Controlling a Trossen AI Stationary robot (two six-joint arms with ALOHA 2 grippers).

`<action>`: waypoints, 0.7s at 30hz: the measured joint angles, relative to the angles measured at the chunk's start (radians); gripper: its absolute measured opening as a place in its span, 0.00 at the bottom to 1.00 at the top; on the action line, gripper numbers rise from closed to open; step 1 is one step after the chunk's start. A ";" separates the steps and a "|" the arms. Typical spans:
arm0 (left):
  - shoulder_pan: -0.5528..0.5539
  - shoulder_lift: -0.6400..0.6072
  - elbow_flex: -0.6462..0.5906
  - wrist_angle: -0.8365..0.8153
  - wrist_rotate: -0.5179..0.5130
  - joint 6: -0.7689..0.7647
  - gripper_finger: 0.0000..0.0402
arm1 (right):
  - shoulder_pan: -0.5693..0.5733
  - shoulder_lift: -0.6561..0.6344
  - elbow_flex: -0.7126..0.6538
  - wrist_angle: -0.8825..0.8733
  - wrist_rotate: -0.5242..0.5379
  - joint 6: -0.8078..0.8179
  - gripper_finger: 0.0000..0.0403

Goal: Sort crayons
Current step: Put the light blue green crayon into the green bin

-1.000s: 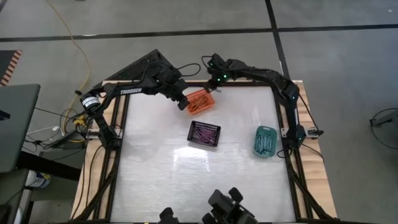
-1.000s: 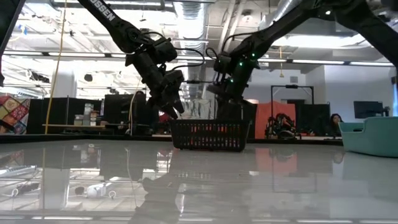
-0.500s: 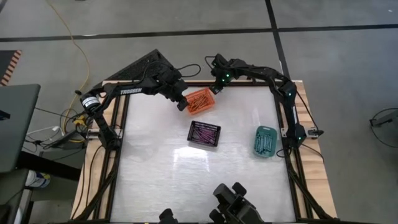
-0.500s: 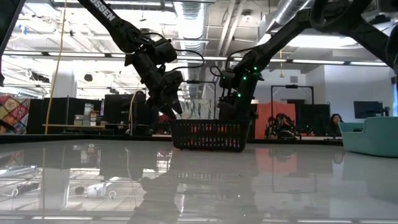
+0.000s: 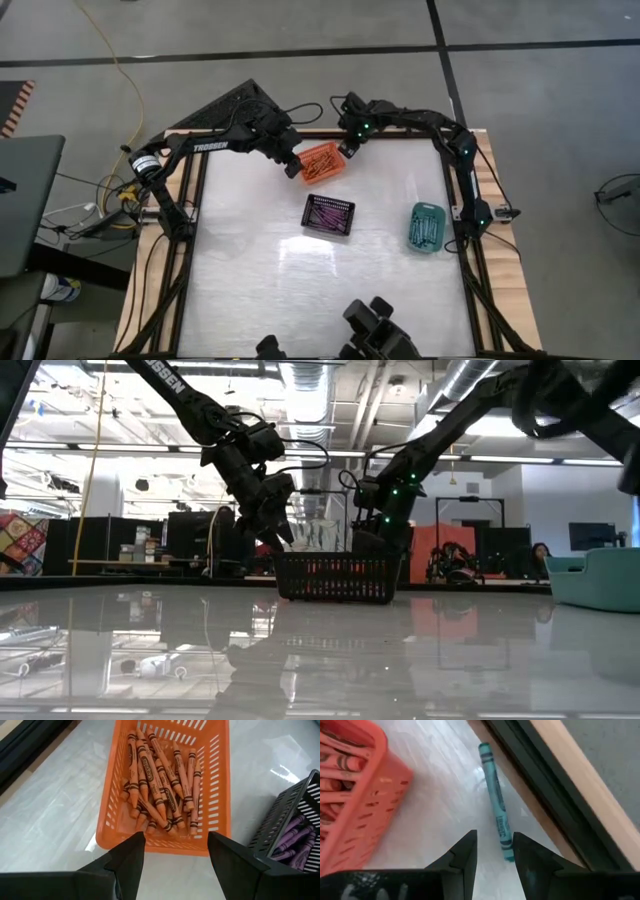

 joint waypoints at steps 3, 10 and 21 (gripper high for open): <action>0.000 0.000 0.000 0.001 0.000 0.000 0.52 | 0.000 0.000 -0.030 0.015 0.002 0.000 0.36; 0.000 0.000 0.000 0.004 0.000 -0.001 0.52 | 0.007 -0.008 -0.080 0.012 0.018 -0.005 0.30; -0.001 0.000 0.000 0.025 0.018 -0.025 0.52 | 0.037 -0.006 -0.084 -0.042 0.072 0.012 0.01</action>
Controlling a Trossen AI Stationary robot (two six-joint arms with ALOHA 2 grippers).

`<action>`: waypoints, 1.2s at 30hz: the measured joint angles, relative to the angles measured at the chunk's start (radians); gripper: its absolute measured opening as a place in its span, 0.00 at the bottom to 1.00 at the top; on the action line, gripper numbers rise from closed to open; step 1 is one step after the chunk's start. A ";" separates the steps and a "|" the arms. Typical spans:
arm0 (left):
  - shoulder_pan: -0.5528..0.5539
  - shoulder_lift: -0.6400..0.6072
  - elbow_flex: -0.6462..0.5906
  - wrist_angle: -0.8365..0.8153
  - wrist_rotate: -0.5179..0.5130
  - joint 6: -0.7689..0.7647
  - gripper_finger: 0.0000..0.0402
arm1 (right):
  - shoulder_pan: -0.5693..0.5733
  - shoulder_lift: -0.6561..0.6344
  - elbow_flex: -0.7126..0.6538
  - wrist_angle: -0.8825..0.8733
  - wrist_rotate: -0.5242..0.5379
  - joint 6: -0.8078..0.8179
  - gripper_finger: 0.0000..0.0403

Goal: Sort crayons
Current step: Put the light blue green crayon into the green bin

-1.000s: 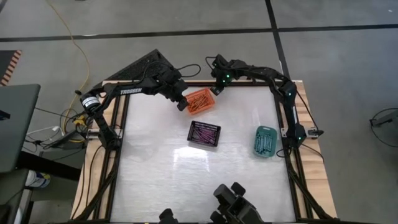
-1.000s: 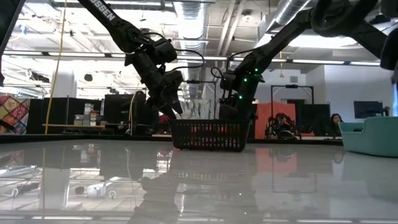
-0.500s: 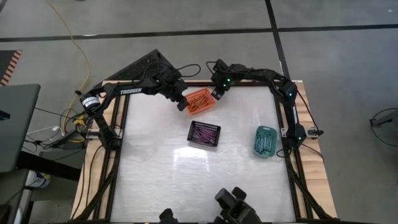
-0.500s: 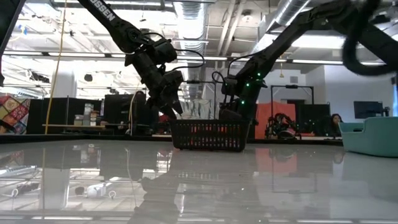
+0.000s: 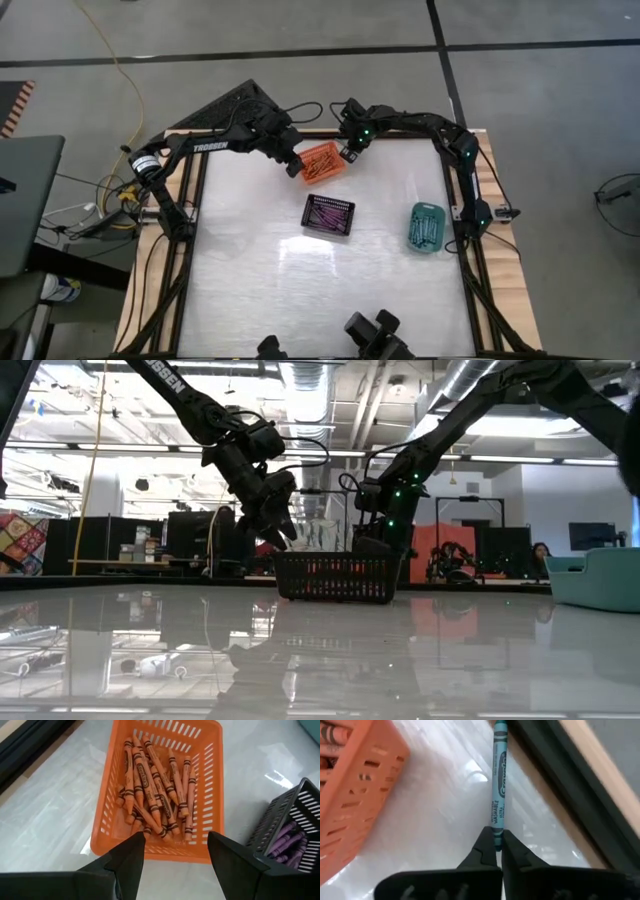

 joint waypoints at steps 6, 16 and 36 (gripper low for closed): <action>0.000 0.000 0.000 -0.003 0.002 0.000 0.52 | 0.003 -0.011 0.015 -0.159 -0.006 0.034 0.00; 0.000 0.000 0.000 -0.003 -0.004 0.075 0.52 | 0.040 -0.226 0.006 -0.456 0.015 0.165 0.00; -0.002 0.000 0.000 0.000 0.029 0.115 0.52 | 0.588 -0.743 -0.080 -0.719 0.114 0.985 0.00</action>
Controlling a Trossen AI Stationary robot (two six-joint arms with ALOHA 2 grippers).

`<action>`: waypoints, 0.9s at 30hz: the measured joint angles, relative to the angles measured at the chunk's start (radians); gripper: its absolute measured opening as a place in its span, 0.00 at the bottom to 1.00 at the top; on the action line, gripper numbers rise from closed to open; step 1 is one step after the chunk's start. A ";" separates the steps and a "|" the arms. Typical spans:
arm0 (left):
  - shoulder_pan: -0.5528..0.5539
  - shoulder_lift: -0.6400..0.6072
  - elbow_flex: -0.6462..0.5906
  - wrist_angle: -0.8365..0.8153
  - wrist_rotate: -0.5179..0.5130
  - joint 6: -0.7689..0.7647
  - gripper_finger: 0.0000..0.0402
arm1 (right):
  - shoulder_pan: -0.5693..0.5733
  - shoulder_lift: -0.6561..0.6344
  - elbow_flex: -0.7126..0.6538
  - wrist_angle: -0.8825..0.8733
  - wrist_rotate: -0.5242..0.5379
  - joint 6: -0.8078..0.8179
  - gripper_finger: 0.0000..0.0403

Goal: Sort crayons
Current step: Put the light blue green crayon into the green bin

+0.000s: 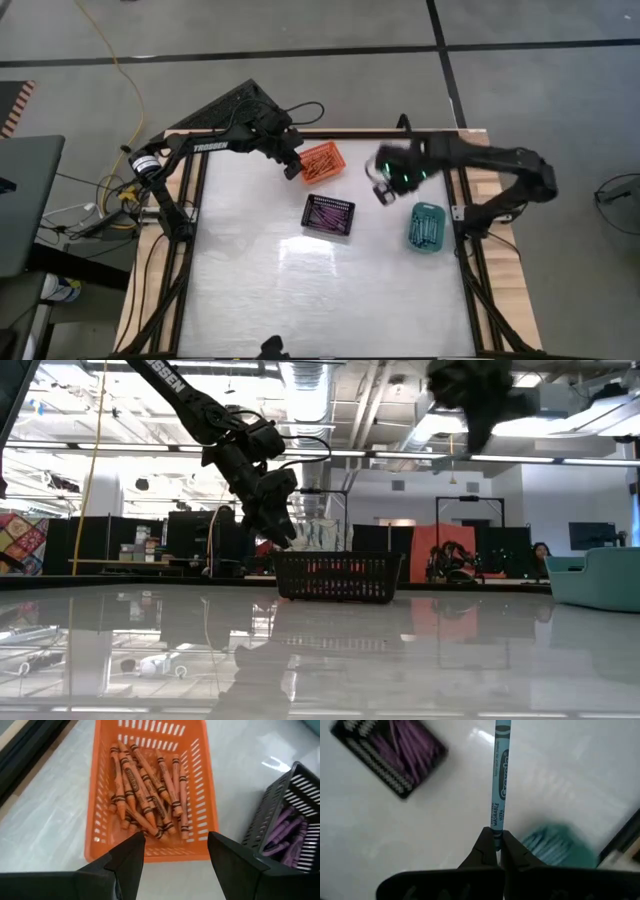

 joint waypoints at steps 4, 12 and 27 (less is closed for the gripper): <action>-0.008 0.000 0.000 0.024 0.047 -0.004 0.52 | 0.165 -0.077 -0.158 0.005 0.022 0.249 0.00; -0.033 0.000 0.000 0.062 0.085 -0.052 0.52 | 0.458 -0.232 -0.432 0.085 0.034 0.744 0.00; -0.107 -0.001 0.000 0.054 0.187 -0.141 0.52 | 0.593 -0.305 -0.741 0.340 0.057 1.040 0.00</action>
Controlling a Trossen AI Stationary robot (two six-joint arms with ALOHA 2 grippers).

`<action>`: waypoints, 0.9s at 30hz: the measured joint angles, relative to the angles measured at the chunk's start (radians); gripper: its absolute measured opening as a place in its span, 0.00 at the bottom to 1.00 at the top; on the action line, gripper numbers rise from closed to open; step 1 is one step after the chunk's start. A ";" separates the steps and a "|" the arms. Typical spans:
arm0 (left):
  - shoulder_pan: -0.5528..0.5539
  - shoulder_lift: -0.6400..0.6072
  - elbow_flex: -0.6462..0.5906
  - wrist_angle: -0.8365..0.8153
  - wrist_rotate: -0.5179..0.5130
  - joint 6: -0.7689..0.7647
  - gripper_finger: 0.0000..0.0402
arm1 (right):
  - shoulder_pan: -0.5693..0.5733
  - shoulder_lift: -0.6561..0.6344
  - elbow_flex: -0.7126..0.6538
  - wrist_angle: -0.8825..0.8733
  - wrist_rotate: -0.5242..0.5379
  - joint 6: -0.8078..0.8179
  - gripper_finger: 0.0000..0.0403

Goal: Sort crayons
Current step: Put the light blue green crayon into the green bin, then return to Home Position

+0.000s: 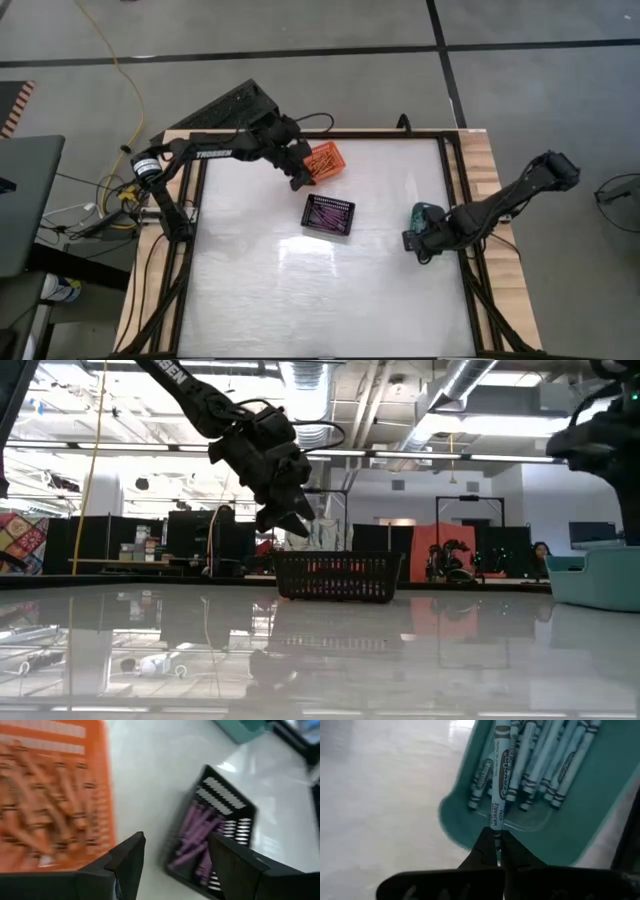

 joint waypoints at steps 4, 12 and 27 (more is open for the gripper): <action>-0.015 -0.001 0.000 -0.005 0.074 -0.025 0.52 | 0.000 -0.013 -0.029 0.006 0.000 0.000 0.00; -0.068 -0.067 0.000 -0.017 0.090 0.038 0.52 | 0.001 -0.059 -0.035 -0.019 0.053 -0.022 0.14; -0.173 -0.259 0.000 -0.060 0.068 0.194 0.52 | 0.039 -0.194 -0.034 -0.003 0.372 -0.244 0.36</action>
